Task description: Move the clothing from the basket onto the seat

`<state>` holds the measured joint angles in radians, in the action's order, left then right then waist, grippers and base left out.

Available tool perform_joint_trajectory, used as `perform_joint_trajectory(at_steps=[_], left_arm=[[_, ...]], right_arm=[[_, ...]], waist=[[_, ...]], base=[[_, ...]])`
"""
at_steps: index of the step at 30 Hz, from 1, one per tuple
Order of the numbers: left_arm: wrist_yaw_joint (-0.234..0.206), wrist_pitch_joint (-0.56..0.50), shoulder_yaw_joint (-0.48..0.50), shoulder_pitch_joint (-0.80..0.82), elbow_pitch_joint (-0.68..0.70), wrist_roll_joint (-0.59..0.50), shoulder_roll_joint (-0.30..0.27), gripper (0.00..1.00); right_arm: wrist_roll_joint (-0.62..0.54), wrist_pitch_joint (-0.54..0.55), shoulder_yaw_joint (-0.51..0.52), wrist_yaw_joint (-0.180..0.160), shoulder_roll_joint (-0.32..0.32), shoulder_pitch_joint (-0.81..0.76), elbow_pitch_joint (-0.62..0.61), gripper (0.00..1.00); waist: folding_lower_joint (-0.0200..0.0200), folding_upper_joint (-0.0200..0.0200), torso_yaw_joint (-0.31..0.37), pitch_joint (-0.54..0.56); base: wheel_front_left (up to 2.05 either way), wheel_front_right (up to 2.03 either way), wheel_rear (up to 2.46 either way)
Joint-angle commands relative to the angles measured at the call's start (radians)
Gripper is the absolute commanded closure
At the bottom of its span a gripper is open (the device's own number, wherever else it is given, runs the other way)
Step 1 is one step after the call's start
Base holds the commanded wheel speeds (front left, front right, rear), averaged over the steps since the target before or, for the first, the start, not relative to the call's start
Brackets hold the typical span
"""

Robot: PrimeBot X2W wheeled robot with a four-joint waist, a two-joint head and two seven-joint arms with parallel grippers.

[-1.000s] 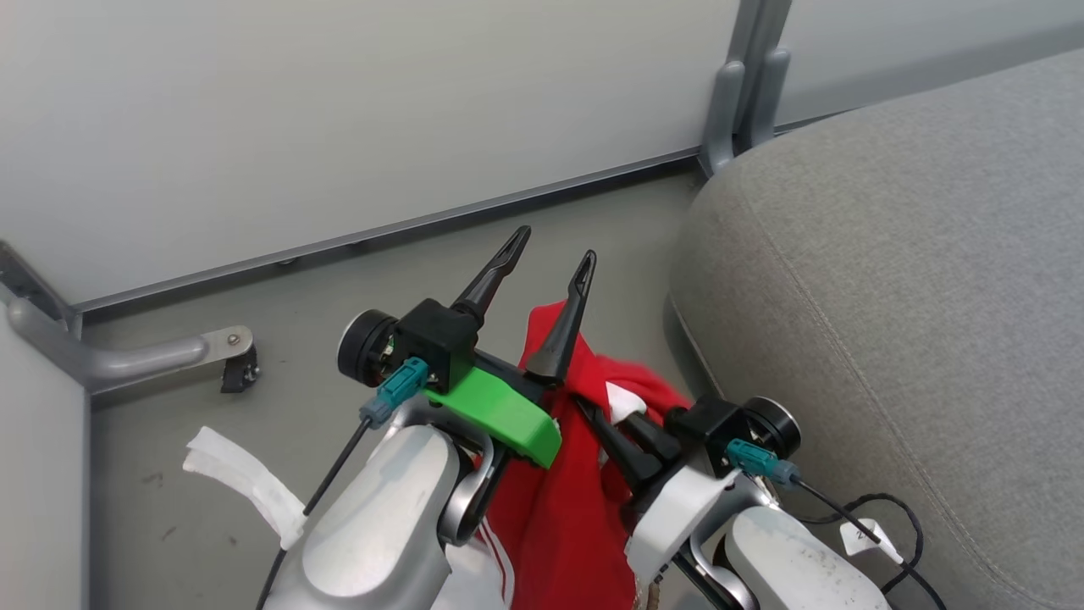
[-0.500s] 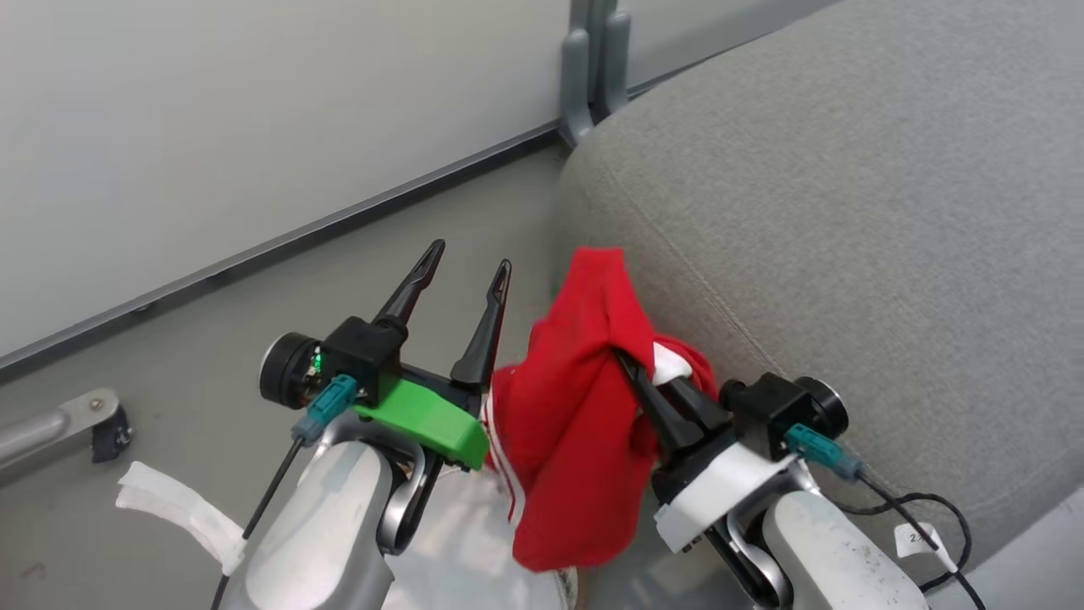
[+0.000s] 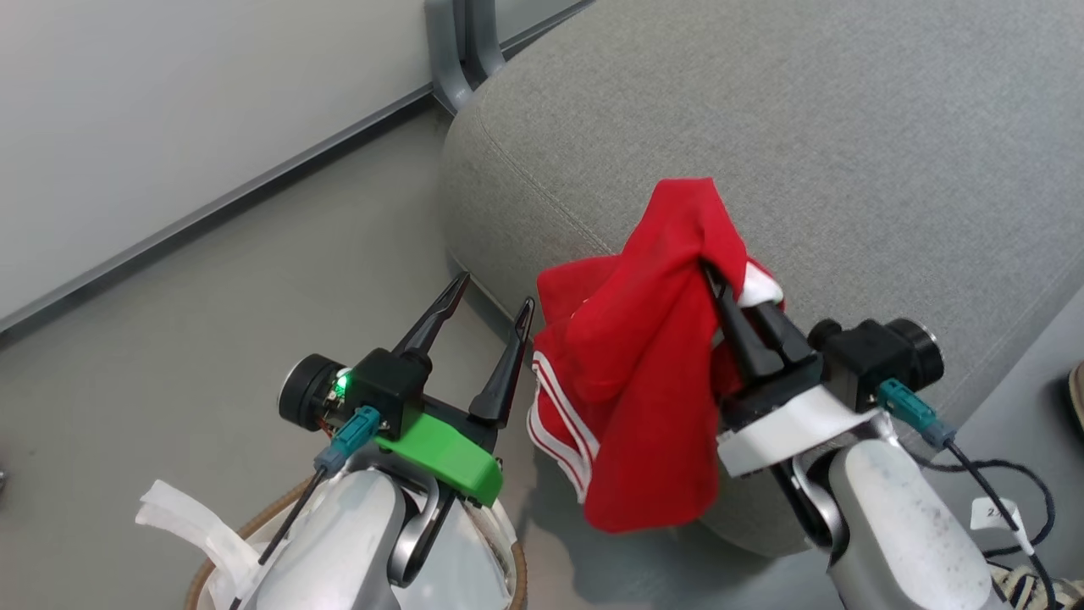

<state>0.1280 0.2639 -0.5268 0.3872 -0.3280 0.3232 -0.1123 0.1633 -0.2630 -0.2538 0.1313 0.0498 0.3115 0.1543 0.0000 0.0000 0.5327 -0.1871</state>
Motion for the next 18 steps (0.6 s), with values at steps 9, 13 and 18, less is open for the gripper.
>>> perform_joint_trajectory(at_steps=[9,13,18], left_arm=[[0.004,0.001,-0.013,0.034,0.030,0.006,-0.070,0.00],[0.004,0.001,-0.009,0.045,0.043,-0.001,-0.104,0.00],[0.004,0.001,-0.025,0.071,0.057,0.000,-0.145,0.00]], right_arm=[[-0.133,-0.002,0.060,-0.001,0.056,0.287,0.021,1.00],[-0.146,-0.002,0.097,-0.001,0.121,0.450,0.055,1.00],[-0.178,-0.002,0.174,-0.001,0.196,0.621,0.127,1.00]], waist=[[0.0000,0.0000,0.021,-0.153],[0.0000,0.0000,-0.001,-0.227],[0.0000,0.0000,-0.053,-0.316]], base=[[0.00,0.00,0.00],[0.00,0.00,0.00],[0.00,0.00,0.00]])
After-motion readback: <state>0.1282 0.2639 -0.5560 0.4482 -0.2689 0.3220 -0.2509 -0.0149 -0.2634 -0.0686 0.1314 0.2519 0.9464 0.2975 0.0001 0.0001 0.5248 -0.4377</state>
